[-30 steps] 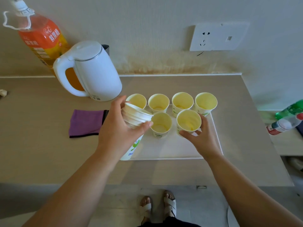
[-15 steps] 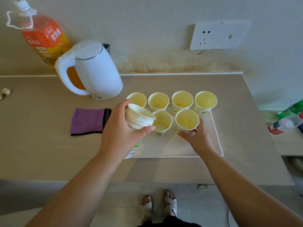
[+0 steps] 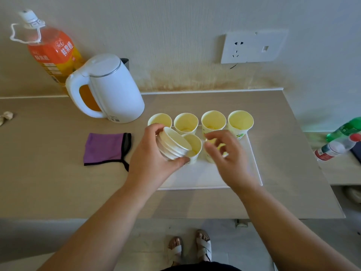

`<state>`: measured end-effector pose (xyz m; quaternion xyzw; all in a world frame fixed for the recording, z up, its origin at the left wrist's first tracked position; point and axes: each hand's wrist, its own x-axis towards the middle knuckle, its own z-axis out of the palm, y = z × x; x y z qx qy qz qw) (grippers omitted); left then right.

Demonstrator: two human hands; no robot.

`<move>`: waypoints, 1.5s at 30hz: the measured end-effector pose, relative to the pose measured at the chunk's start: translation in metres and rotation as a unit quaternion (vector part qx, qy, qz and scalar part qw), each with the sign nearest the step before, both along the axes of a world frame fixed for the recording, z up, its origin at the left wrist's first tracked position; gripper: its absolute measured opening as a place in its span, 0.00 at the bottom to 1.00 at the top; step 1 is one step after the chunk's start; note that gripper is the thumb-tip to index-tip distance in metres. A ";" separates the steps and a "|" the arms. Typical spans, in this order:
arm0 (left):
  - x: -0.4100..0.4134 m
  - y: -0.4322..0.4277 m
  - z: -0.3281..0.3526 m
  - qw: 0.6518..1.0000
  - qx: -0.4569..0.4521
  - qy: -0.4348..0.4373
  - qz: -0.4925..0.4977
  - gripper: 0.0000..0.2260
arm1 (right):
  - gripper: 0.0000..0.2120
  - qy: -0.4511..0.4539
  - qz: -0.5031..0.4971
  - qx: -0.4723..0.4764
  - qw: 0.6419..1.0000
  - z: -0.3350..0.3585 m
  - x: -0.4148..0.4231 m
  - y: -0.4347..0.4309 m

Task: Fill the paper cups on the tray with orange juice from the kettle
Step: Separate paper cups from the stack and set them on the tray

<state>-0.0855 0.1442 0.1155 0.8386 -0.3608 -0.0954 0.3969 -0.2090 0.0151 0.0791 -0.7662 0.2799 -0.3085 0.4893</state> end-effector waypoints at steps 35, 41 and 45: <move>-0.003 -0.004 0.007 0.997 -0.010 -0.060 -0.037 0.33 | 0.29 -0.123 0.083 0.474 0.868 0.028 0.024 -0.004; -0.002 -0.008 0.012 0.995 -0.060 0.076 -0.013 0.34 | 0.39 -0.239 -0.085 0.268 0.929 0.017 -0.023 -0.043; -0.007 -0.012 0.011 0.989 -0.049 0.136 -0.002 0.34 | 0.33 -0.127 -0.163 0.150 0.967 -0.020 -0.056 -0.063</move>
